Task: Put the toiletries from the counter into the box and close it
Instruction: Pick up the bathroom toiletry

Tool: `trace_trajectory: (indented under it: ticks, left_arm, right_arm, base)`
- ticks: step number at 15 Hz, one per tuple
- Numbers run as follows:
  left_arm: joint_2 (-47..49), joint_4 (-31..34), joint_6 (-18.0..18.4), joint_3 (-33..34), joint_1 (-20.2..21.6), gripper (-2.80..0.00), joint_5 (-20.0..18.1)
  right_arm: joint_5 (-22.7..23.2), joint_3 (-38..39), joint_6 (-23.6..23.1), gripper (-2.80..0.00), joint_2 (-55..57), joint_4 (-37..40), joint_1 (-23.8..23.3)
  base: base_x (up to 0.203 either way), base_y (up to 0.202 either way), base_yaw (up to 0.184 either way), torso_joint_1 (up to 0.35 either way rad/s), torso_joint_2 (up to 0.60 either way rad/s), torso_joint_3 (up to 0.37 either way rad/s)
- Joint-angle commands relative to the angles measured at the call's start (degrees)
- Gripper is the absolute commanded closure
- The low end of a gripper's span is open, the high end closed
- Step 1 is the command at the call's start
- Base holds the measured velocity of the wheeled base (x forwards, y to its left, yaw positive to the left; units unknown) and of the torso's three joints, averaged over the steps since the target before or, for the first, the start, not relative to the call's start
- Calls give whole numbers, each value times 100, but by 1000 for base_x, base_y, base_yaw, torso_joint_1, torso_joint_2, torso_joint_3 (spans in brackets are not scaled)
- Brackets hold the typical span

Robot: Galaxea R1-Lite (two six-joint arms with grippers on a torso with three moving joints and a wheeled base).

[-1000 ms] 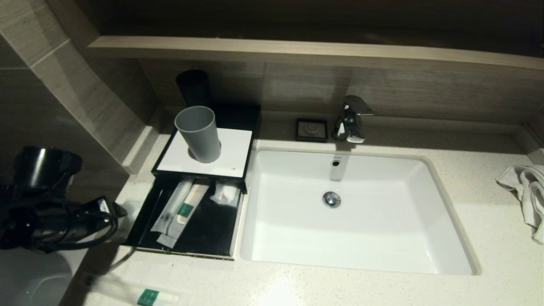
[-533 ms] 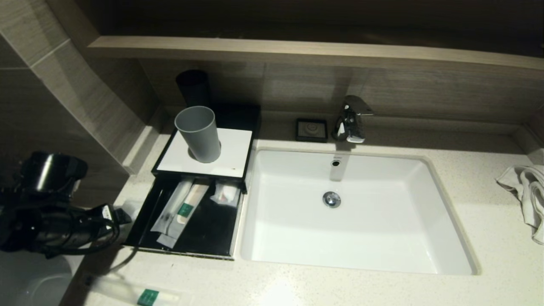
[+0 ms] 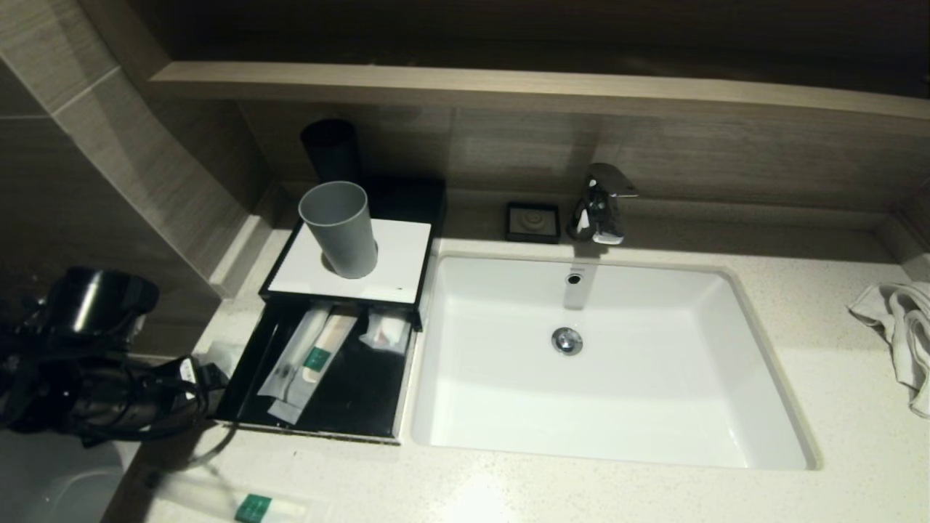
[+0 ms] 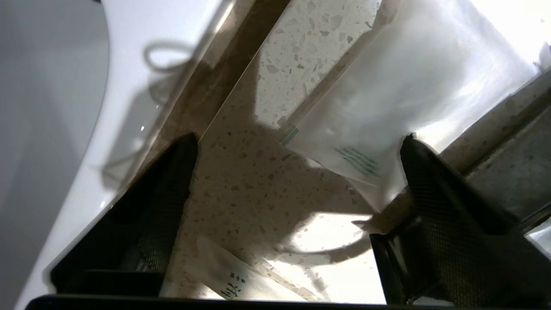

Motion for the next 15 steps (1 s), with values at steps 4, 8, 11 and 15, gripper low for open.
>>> trace_trajectory:
  ticks: [4, 8, 11, 15]
  left_arm:
    - [44, -15, -24, 2, 11, 0, 10]
    - [37, -32, -24, 11, 11, 0, 10]
    - [21, -41, -24, 11, 11, 0, 10]
    - [-58, -48, -24, -23, 3, 0, 10]
  right_arm:
    - [0, 0, 6, 0, 0, 0, 0]
    - [0, 0, 3, 0, 0, 0, 0]
    - [0, 0, -1, 0, 0, 0, 0]
    - [0, 0, 7, 0, 0, 0, 0]
  base:
    - [0, 0, 0, 0, 0, 0]
    - [0, 0, 0, 0, 0, 0]
    - [0, 0, 0, 0, 0, 0]
    - [0, 0, 0, 0, 0, 0]
